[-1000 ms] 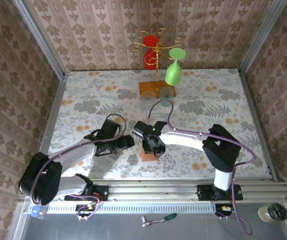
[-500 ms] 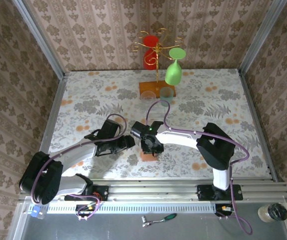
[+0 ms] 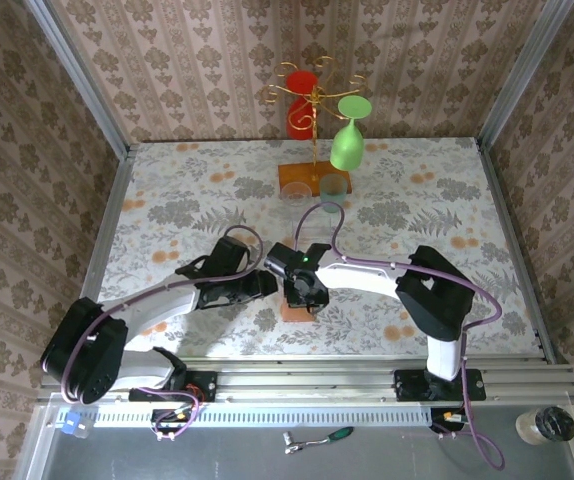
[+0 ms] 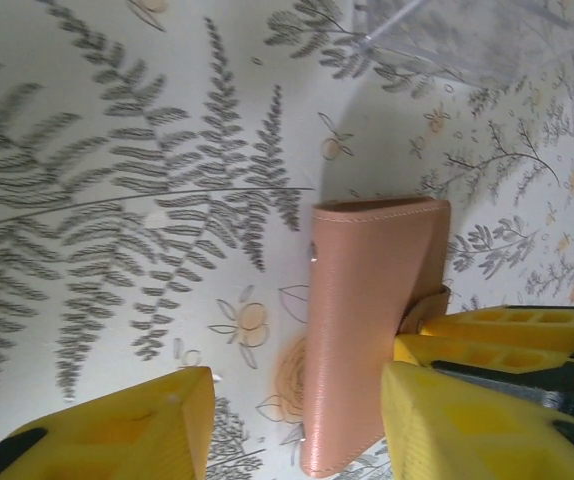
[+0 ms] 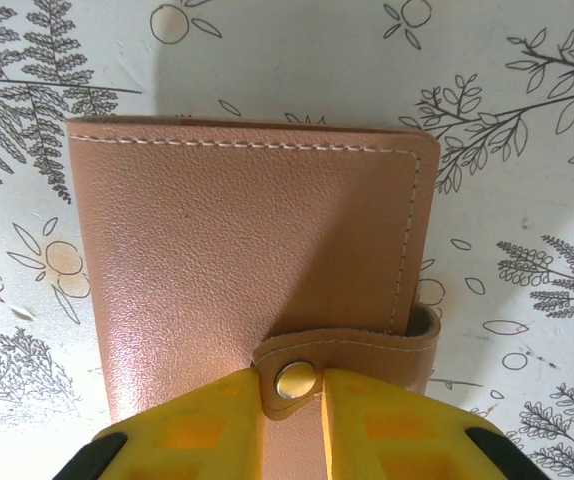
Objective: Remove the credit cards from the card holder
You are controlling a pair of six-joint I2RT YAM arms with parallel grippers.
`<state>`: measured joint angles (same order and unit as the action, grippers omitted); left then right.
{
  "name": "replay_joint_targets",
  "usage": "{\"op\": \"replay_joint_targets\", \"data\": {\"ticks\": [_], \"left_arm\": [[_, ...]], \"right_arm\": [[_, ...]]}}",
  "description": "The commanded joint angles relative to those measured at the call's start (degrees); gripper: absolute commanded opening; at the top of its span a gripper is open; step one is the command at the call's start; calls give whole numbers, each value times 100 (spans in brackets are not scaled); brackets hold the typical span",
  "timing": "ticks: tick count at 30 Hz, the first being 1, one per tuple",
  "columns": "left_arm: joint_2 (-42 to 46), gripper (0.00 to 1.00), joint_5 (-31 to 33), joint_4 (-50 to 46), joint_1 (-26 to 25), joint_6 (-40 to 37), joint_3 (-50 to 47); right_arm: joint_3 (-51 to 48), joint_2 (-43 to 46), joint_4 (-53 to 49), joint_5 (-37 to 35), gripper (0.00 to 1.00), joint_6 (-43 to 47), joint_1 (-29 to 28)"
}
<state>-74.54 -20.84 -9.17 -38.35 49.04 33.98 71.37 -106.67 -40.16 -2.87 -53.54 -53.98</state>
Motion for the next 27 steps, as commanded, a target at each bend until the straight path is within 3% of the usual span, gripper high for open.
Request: {"op": "replay_joint_targets", "data": {"ticks": [1, 12, 27], "left_arm": [[-209, 46, -69, 247, -182, 201, 210], [-920, 35, -65, 940, -657, 867, 241], [-1330, 30, 168, 604, -556, 874, -4]], "right_arm": [[-347, -41, 222, 127, 18, -3, 86], [-901, 337, 719, 351, 3, -77, 257], [-728, 865, 209, -14, 6, 37, 268]]}}
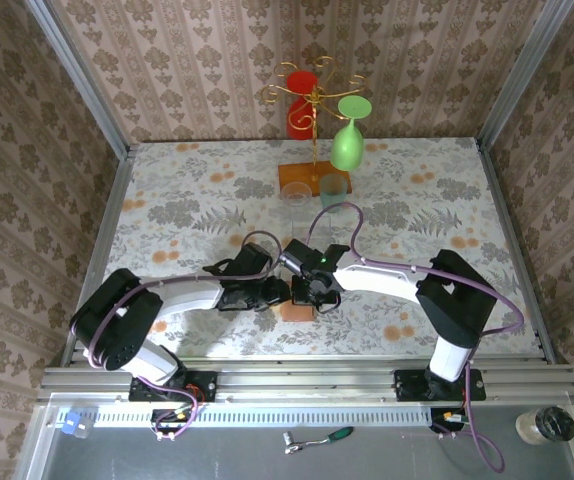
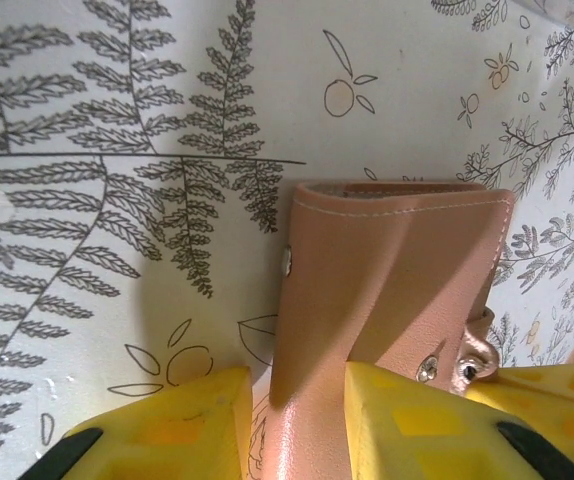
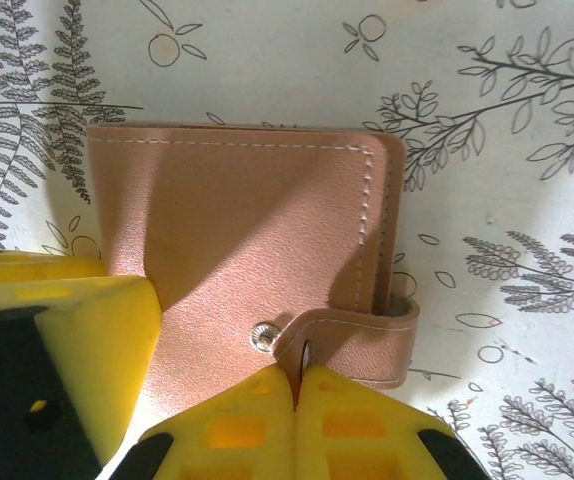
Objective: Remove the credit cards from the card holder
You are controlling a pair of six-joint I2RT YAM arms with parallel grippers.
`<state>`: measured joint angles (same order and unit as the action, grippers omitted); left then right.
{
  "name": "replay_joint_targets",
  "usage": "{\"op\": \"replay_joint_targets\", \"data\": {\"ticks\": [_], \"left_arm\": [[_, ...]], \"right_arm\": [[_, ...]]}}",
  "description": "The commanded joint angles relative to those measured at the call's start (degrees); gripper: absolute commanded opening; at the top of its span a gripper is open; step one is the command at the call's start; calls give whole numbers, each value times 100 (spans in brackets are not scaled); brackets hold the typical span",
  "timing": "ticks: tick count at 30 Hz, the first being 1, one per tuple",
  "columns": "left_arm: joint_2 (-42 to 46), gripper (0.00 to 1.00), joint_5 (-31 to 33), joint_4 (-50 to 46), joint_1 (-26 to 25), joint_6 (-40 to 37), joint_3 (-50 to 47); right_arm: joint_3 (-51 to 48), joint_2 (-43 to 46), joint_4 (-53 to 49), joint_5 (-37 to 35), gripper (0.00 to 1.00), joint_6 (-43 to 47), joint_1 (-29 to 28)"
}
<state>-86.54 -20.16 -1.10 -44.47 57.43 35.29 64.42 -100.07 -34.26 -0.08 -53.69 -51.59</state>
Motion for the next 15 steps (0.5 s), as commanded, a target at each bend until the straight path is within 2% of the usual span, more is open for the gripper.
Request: {"op": "replay_joint_targets", "data": {"ticks": [1, 7, 15], "left_arm": [[-141, 30, 100, -199, 69, 32, -159], [-110, 29, 48, -194, 127, 25, -165], [-30, 32, -112, -80, 117, 13, -42]], "right_arm": [[-42, 239, -409, -320, 6, 56, 33], [-35, 351, -659, -565, 9, 113, 27], [-149, 461, -793, -687, 20, 162, 106]]}}
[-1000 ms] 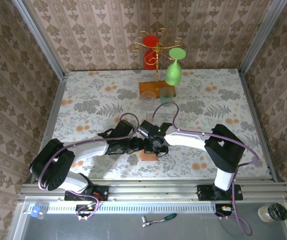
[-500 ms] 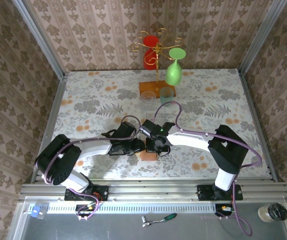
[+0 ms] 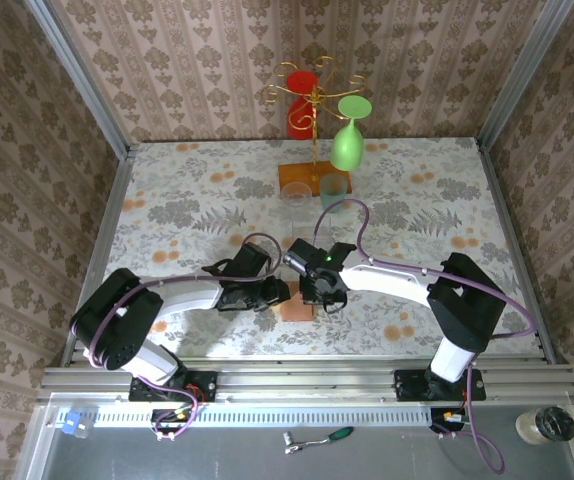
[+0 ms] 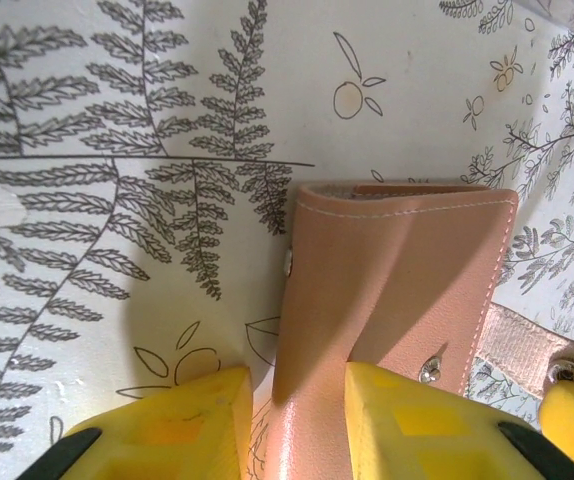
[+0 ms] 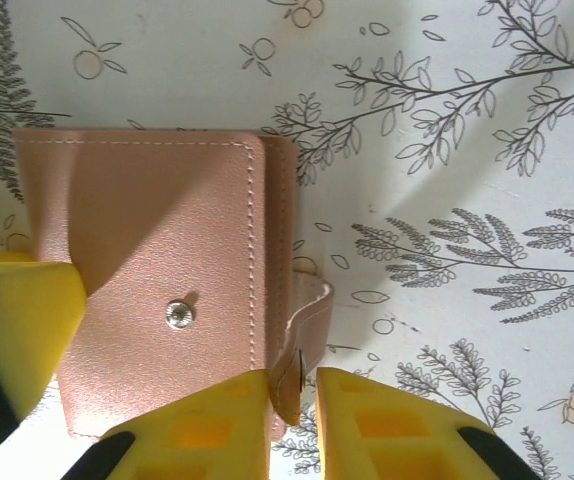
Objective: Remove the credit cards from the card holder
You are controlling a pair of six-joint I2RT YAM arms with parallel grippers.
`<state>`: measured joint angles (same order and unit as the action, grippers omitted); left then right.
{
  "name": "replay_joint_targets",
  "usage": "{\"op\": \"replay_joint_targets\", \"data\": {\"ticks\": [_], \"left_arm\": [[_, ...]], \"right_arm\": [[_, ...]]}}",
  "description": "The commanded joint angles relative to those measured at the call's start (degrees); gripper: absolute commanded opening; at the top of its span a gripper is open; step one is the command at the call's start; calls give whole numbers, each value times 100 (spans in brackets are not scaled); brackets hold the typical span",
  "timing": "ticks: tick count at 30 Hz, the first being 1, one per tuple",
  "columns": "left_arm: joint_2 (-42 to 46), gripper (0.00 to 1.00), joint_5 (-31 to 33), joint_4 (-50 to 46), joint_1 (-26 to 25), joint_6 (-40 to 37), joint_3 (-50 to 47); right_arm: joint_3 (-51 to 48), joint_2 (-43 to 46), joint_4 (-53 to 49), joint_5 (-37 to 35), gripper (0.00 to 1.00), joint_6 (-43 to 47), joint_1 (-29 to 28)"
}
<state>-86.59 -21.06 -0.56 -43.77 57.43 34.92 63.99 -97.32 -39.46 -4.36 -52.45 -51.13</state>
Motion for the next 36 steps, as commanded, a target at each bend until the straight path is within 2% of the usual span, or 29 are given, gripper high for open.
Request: {"op": "replay_joint_targets", "data": {"ticks": [1, 21, 36], "left_arm": [[-21, 33, -51, -132, 51, 13, 21], [208, 37, 40, -484, 135, -54, 411], [447, 37, 23, -691, 449, -232, 305]], "right_arm": [[-116, 200, -272, -250, 22, 48, 84], [-776, 106, 1138, 1092, 22, 285, 612], [-925, -191, 1515, 1420, 18, 227, 759]]}}
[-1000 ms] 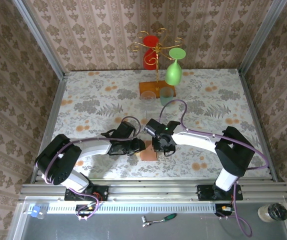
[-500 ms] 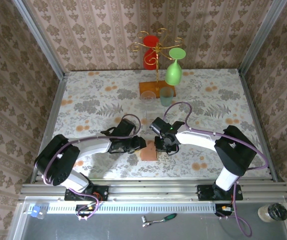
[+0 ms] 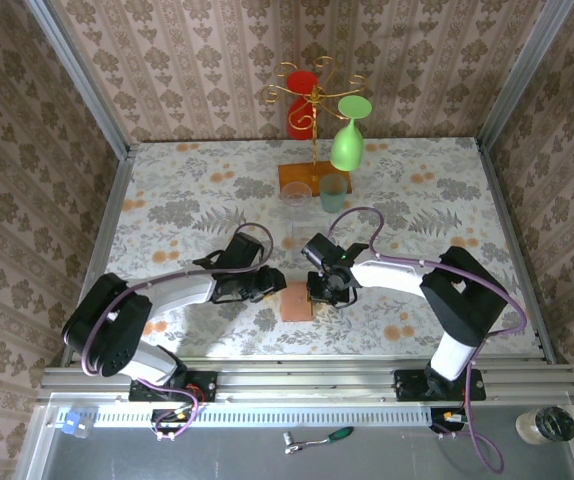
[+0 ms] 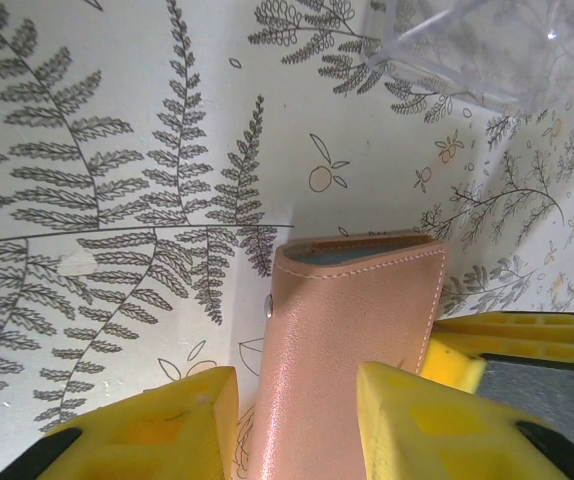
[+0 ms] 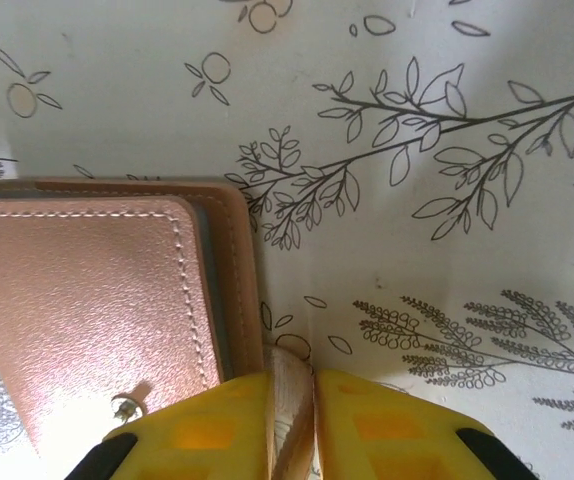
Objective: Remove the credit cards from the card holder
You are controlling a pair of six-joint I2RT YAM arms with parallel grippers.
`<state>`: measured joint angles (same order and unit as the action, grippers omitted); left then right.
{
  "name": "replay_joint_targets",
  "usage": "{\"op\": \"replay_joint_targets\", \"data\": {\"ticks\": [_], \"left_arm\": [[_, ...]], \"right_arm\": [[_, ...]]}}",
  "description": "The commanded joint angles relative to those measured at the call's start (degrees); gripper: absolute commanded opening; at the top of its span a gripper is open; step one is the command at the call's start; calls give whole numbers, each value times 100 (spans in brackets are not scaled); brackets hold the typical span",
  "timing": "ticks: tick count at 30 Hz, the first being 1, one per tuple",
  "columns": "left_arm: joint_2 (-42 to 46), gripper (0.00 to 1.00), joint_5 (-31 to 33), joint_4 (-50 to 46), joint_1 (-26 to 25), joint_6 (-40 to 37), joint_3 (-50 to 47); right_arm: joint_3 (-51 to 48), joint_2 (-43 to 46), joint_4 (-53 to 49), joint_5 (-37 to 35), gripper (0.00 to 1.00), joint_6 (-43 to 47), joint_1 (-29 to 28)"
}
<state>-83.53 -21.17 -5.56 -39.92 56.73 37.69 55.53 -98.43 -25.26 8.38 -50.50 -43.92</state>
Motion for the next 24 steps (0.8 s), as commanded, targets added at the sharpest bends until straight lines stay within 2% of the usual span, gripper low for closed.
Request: {"op": "replay_joint_targets", "data": {"ticks": [1, 16, 24], "left_arm": [[167, 37, 33, -191, 83, -162, 11], [516, 37, 25, -377, 399, -326, -103], [818, 37, -78, -617, 780, -564, -258]], "right_arm": [[-90, -90, 116, 177, 18, 32, 33], [-132, 250, 180, 175, 7, -68, 235], [88, 535, -208, 207, 8, 267, 333]]}}
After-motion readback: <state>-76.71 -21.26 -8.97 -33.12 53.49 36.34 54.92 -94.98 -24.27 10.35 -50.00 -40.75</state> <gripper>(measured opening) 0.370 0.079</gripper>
